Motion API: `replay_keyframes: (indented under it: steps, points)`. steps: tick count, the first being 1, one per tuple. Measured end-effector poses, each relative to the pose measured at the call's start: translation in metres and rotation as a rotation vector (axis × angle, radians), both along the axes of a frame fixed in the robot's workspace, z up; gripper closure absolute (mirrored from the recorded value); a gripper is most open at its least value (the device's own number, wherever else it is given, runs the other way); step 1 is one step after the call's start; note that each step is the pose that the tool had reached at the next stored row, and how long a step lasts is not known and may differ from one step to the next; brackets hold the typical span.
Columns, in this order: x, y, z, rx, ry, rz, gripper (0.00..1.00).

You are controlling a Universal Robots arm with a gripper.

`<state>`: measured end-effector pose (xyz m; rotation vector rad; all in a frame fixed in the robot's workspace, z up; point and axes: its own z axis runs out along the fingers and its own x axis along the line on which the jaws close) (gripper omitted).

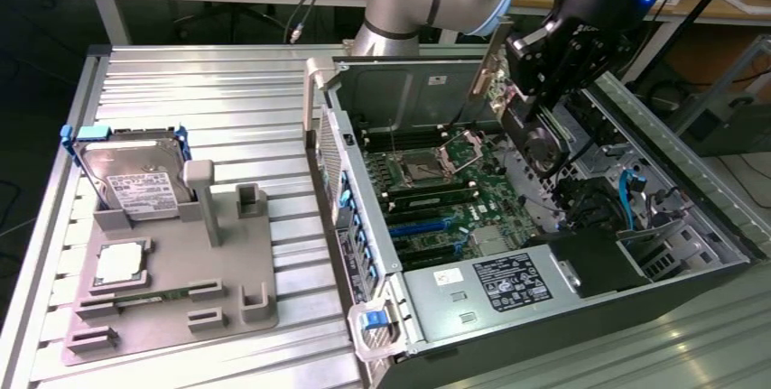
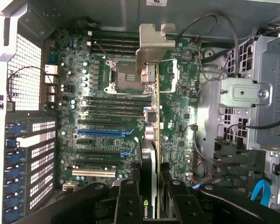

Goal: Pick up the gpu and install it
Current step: 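Insert the gpu into the slot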

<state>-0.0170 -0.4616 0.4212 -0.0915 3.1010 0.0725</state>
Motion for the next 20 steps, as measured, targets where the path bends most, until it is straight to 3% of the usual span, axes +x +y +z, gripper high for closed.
replay_keyframes:
  steps: [14,20]
  points:
    - [0.0000,0.0000,0.0000,-0.0001,0.0000,0.042,0.73]
    - [0.0000,0.0000,0.0000,0.0000,0.0000,0.124,0.73]
